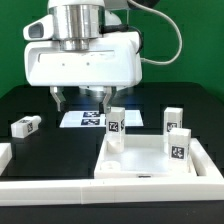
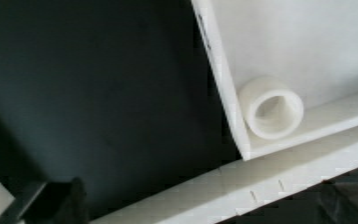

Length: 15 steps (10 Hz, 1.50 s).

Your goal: Assemble square table

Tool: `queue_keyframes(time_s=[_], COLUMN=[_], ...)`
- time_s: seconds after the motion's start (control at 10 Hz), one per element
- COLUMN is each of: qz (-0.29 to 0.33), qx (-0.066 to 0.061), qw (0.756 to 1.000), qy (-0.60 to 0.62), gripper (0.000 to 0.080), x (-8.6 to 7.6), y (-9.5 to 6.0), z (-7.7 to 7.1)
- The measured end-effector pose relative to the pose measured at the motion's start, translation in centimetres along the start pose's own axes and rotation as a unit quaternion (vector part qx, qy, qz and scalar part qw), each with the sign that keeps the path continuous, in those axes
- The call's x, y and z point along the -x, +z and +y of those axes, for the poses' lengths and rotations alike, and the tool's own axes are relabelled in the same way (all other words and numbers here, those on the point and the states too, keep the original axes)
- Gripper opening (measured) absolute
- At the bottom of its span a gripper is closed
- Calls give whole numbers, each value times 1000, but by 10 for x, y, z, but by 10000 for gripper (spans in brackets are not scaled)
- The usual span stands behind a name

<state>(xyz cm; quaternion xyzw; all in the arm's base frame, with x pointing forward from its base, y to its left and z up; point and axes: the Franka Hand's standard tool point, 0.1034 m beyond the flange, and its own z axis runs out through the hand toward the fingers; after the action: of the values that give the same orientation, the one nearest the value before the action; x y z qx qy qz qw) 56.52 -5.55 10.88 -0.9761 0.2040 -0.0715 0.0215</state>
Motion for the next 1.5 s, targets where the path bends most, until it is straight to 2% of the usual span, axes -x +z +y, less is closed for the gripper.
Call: queue_keyframes(time_s=[0.1,0.3,0.4,0.9,1.0,1.1,1.2,1.4,1.5], qz=[-10,-27,-21,-24,-31,-43,-58,-88,-97], qx=[1,19,22,23,26,29,33,40,42], qw=[1000,999,999,999,999,998,997,995,994], qy=[-20,-21,-26,-21,-26,-34,-25,-2,7], gripper=[649,649,649,649,649,649,649,649,649], x=[6,21,20,22,26,32,37,51,56], y=[7,16,16,18,23,26,25,30,33], z=[25,81,102,101,107,126,151,187,199])
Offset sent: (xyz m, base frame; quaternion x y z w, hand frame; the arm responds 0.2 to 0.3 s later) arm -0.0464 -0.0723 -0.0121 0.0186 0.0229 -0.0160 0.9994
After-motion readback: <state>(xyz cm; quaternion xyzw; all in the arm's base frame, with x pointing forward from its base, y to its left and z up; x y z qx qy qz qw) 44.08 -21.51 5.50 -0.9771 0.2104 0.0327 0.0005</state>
